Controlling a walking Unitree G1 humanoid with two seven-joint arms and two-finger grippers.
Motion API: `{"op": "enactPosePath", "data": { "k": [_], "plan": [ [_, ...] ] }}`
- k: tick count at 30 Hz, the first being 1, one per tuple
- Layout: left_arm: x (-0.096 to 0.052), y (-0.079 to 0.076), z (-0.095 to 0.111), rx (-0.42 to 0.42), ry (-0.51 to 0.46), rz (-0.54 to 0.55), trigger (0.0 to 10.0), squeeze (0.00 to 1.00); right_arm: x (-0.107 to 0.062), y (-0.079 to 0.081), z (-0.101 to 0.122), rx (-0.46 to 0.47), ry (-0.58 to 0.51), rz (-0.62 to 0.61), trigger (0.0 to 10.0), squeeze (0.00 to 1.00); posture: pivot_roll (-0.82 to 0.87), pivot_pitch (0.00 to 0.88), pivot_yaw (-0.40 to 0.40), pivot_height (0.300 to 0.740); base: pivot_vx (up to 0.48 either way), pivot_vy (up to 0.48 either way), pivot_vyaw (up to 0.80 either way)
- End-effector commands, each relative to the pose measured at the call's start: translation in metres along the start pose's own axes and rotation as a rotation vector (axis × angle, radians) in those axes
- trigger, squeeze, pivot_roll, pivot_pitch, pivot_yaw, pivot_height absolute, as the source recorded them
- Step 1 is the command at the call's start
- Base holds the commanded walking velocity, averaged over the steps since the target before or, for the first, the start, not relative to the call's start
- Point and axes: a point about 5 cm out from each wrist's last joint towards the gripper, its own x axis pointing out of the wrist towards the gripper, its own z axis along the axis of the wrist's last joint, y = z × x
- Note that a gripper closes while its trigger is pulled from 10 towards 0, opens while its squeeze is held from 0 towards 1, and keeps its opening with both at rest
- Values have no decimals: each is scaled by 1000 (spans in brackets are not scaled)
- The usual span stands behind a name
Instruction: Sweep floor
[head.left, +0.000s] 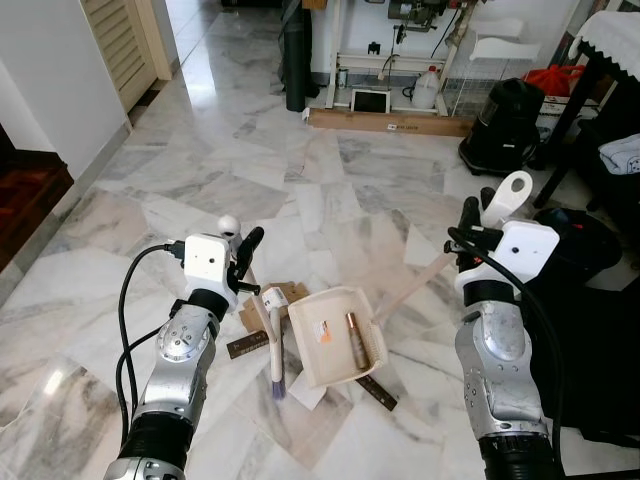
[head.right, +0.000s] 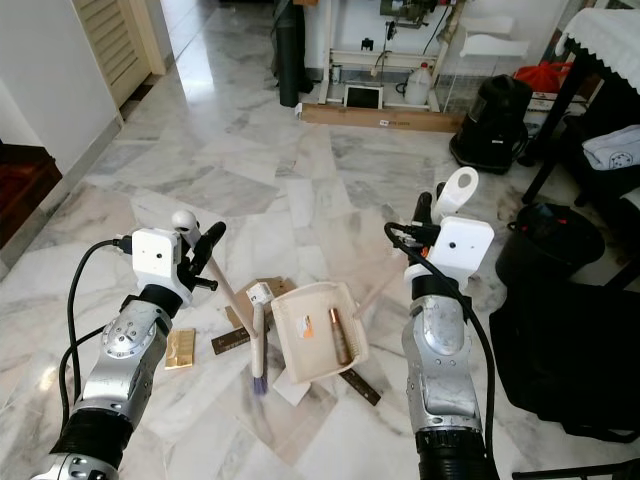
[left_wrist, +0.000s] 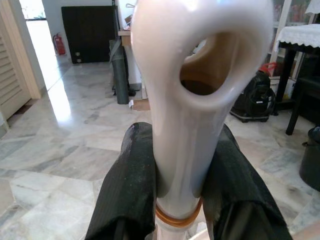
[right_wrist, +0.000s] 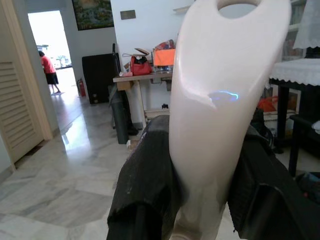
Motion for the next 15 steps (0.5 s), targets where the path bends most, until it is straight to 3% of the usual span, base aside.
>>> {"op": "enactPosePath", "data": {
  "k": [1, 9, 13, 15],
  "plan": [
    [4, 2, 15, 23, -71, 5, 10000, 0, 3, -1, 17, 2, -75, -6, 10000, 0, -62, 0, -7, 740, 0, 0, 0],
    [-5, 9, 17, 38, -74, 23, 10000, 0, 1, -3, 12, 7, -50, -22, 10000, 0, -48, 0, -13, 740, 0, 0, 0],
    [-6, 9, 18, 40, -75, 31, 10000, 0, 2, -7, 7, 92, -12, -79, 10000, 0, -37, 0, -16, 740, 0, 0, 0],
    [-6, 9, 18, 40, -75, 31, 10000, 0, 2, -7, 7, 92, -12, -79, 10000, 0, -37, 0, -16, 740, 0, 0, 0]
  ]
}}
